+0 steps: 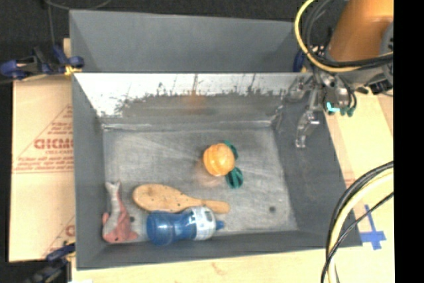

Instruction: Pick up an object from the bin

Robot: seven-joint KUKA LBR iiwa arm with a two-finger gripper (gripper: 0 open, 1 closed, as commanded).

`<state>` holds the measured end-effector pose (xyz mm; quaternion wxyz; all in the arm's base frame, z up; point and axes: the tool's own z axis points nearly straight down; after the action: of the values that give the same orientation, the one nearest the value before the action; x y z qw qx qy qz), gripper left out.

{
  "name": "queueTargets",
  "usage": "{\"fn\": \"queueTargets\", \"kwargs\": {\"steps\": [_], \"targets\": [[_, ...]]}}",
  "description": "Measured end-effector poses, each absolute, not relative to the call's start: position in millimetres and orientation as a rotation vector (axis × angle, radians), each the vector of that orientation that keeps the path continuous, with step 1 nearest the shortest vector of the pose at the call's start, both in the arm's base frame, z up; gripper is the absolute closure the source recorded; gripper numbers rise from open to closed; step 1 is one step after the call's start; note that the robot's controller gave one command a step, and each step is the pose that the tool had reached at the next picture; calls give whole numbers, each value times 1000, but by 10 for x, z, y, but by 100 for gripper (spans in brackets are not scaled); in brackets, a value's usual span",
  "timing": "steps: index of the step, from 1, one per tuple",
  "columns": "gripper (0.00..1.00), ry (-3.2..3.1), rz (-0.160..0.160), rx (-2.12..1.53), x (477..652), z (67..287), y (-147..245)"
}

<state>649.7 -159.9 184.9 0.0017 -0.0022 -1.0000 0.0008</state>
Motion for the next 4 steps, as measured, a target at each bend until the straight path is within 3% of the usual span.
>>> {"fn": "queueTargets", "kwargs": {"steps": [1,2,3,4], "targets": [[0,-3147,5,-3,6516,1900,-1595],[0,-3150,6,26,6366,1242,-1131],[0,-3136,0,83,6296,1171,-1014],[100,-3136,1,-256,6080,757,-585]]}}
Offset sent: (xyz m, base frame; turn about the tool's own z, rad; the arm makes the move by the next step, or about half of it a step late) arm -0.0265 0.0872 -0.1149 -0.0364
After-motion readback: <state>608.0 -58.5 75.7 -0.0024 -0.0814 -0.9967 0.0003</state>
